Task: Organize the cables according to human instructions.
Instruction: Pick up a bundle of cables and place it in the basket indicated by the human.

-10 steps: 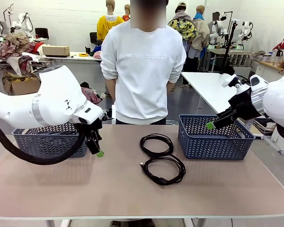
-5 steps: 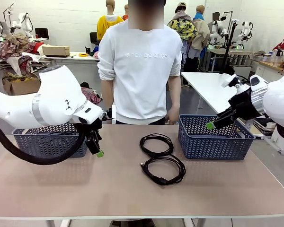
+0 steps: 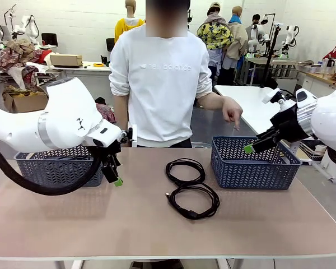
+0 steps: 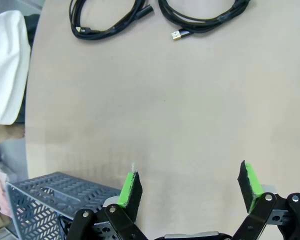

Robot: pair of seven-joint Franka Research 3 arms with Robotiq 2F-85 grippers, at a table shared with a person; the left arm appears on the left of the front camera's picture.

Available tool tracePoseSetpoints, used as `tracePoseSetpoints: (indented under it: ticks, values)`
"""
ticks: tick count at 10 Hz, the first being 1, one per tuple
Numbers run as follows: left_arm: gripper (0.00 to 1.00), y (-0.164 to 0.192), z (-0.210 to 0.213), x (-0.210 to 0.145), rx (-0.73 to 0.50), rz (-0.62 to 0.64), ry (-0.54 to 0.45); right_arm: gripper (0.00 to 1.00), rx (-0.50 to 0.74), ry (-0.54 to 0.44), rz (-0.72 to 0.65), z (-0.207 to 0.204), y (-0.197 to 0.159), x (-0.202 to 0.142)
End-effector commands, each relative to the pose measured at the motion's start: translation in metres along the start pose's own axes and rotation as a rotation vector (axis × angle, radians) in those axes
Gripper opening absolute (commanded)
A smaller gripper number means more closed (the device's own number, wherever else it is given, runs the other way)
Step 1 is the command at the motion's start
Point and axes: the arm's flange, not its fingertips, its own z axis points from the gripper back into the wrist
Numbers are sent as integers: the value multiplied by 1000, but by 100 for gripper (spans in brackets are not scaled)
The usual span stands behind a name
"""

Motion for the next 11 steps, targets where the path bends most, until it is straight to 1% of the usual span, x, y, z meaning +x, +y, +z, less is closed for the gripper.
tracePoseSetpoints:
  ticks: [1,9,11]
  values:
    - [100,0,1,0,-1,1,0,100,6,-8,-7,0,-1,0]
    - [100,0,1,0,-1,1,0,100,0,0,0,0,0,0]
    - [100,0,1,0,-1,1,0,100,29,94,-39,-8,12,16]
